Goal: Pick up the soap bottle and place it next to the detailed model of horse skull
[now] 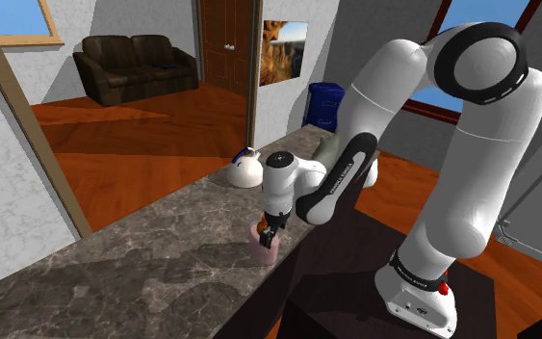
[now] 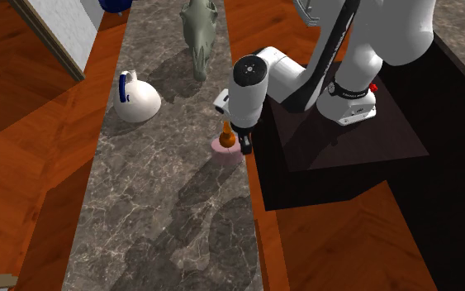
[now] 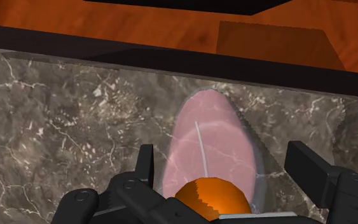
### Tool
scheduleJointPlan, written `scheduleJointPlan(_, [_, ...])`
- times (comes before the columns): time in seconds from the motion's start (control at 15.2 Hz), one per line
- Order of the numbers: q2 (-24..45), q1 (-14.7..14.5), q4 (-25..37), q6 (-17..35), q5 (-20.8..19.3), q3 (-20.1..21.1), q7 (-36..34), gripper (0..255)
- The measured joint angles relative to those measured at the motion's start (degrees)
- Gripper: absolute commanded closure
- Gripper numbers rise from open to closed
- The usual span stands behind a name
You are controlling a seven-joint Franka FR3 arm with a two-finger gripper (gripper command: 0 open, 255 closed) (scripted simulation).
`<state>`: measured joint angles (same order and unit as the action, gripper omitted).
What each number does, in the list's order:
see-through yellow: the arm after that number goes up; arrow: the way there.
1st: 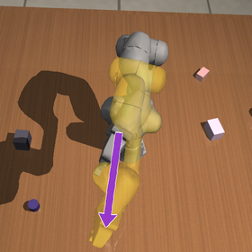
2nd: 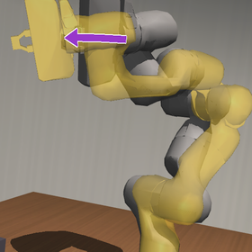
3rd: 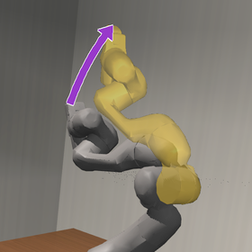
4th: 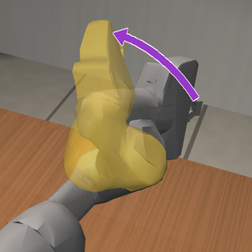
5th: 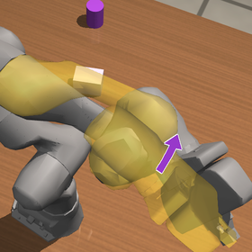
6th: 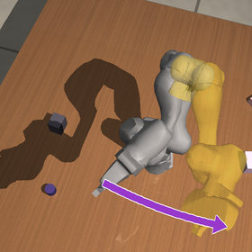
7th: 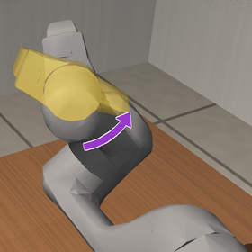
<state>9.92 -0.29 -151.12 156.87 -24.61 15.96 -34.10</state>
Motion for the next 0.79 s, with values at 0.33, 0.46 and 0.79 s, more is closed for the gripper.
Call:
scheduleJointPlan(0.33, [4.29,-1.29,0.96,2.94,-5.38,-2.83,-3.88,0])
scheduleJointPlan(0.46, [4.60,-1.42,1.09,3.11,-5.72,-3.03,-4.14,0])
scheduleJointPlan(0.79, [4.66,-1.46,1.11,3.15,-5.80,-3.07,-4.21,255])
